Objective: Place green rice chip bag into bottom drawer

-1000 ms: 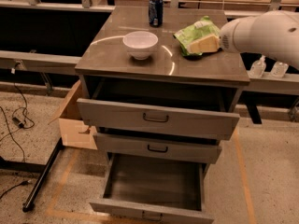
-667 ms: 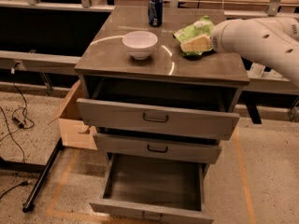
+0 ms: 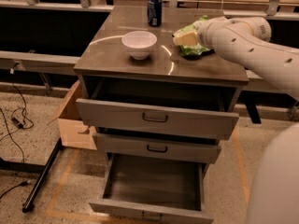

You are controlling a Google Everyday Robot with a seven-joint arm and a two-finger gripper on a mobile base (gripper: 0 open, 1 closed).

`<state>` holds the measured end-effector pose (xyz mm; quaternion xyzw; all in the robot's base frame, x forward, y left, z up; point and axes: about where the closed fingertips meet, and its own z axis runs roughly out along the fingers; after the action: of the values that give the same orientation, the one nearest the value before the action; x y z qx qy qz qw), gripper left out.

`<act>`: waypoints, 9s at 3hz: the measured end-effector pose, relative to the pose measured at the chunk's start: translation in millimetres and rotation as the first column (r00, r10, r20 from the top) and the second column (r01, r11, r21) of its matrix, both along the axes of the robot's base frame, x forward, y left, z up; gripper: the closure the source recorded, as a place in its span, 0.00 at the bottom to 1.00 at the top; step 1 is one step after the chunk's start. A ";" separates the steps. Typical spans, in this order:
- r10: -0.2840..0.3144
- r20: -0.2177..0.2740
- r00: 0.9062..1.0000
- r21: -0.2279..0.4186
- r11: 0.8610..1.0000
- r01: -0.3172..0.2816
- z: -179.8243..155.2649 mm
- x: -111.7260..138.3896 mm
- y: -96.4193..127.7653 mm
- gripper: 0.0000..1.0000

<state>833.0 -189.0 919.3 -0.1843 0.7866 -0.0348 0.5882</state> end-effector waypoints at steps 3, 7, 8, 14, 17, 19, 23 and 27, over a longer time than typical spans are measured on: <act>-0.044 -0.056 0.997 0.013 0.999 0.045 -40.1 31.0 23.2 0.18; -0.048 -0.024 0.999 0.008 0.999 0.049 -34.9 21.1 14.1 1.00; -0.047 0.006 0.999 0.031 0.998 0.047 -8.3 -11.5 -11.9 1.00; 0.142 -0.035 0.989 0.235 0.963 -0.130 56.6 -183.4 -63.7 1.00; 0.532 -0.025 0.846 0.394 0.783 -0.481 94.2 -300.5 -1.2 1.00; 0.596 -0.043 0.802 0.481 0.716 -0.506 81.0 -345.3 26.9 1.00; 0.714 -0.077 0.696 0.507 0.629 -0.589 -80.8 -391.8 138.0 1.00; 0.717 -0.192 0.670 0.497 0.660 -0.563 -194.9 -384.7 134.9 1.00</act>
Offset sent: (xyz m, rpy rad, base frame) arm 0.0281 0.0362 -0.0533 0.0191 0.0719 -0.0590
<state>448.4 -54.1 724.4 -0.3342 0.7531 0.3748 0.4250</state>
